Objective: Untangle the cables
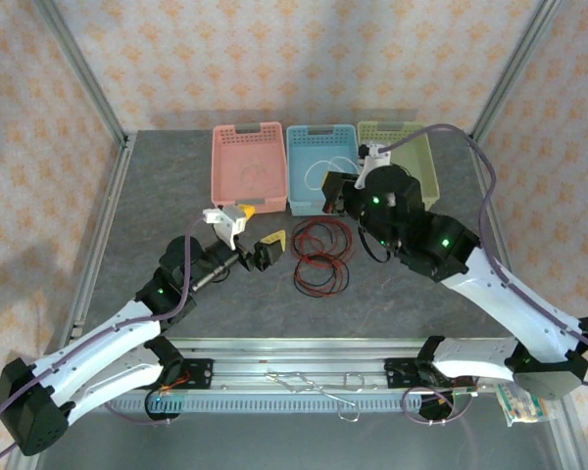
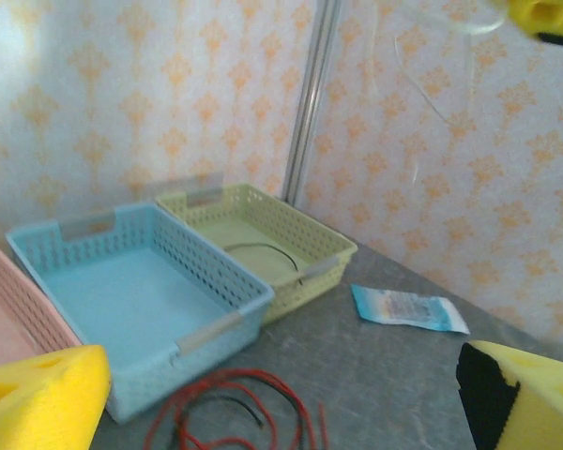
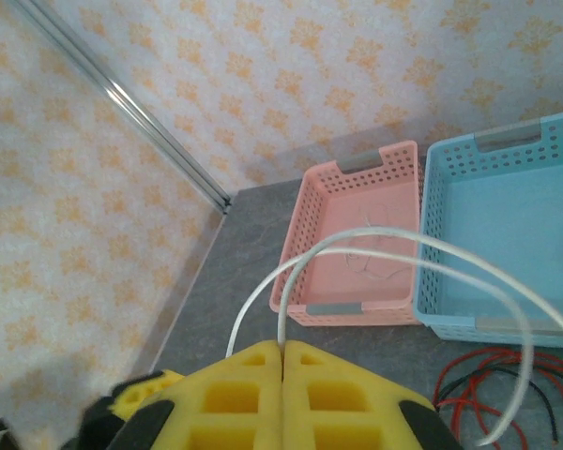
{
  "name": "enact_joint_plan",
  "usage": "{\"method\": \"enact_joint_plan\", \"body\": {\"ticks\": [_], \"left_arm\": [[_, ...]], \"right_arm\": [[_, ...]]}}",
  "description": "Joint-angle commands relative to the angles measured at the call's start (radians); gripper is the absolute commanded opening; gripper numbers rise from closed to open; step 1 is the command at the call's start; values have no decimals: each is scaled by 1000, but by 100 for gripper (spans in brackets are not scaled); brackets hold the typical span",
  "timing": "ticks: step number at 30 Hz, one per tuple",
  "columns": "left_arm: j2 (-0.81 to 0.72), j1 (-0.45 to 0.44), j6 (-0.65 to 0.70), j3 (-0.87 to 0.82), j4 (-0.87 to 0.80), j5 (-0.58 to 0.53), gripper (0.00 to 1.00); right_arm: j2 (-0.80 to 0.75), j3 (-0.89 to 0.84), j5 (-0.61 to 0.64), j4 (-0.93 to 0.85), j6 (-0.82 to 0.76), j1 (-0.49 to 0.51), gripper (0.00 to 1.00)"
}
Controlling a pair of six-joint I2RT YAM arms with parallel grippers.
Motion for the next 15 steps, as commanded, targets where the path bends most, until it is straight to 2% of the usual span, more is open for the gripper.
{"method": "enact_joint_plan", "body": {"ticks": [1, 4, 8, 15], "left_arm": [[-39, 3, 261, 16, 29, -4, 95], [-35, 2, 393, 31, 14, 21, 86], [-13, 2, 502, 62, -11, 95, 77], [45, 0, 553, 121, -32, 162, 74]], "right_arm": [[65, 79, -16, -147, -42, 2, 0], [100, 104, -32, -179, -32, 2, 0], [133, 100, -103, -172, -18, 2, 0], [179, 65, -184, -160, -22, 2, 0]]}}
